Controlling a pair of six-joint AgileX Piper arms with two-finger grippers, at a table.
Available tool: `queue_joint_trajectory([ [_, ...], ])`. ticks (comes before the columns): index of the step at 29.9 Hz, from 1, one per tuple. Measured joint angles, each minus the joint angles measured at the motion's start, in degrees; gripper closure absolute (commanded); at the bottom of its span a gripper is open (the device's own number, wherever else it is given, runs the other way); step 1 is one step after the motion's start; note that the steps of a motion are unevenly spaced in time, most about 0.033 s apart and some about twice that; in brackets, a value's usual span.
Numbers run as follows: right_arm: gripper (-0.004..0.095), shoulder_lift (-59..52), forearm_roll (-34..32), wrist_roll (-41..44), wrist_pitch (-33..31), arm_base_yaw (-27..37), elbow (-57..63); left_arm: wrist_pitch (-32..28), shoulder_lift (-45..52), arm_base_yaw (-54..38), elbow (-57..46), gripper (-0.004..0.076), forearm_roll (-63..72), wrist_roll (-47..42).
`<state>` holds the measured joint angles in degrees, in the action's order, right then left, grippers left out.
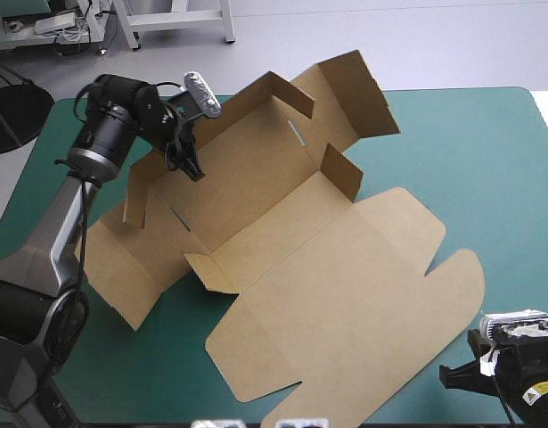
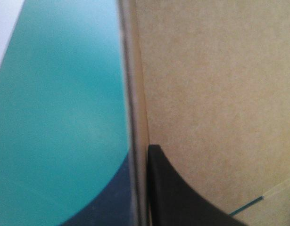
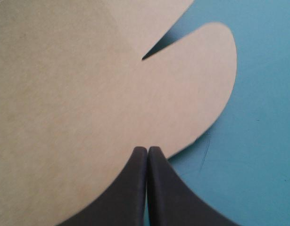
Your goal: Fold the box
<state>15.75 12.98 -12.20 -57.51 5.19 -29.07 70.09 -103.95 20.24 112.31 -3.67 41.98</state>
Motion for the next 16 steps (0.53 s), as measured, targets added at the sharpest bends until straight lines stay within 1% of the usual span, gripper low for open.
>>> queue_joint_trajectory([
  [7, 0.0921, 0.0, 0.0, 0.0, 0.0, 0.0, 0.0, -6.2, 0.0, 13.2, 1.1, 0.0733, -16.7, 0.2],
  [12, 0.0921, 0.0, 0.0, 0.0, 0.0, 0.0, 0.0, -11.4, 0.0, 21.2, 1.1, 0.0733, -29.2, -3.9],
  [16, 0.0921, 0.0, 0.0, 0.0, 0.0, 0.0, 0.0, -13.3, 0.0, 25.4, 1.1, 0.0733, -35.9, -7.8],
])
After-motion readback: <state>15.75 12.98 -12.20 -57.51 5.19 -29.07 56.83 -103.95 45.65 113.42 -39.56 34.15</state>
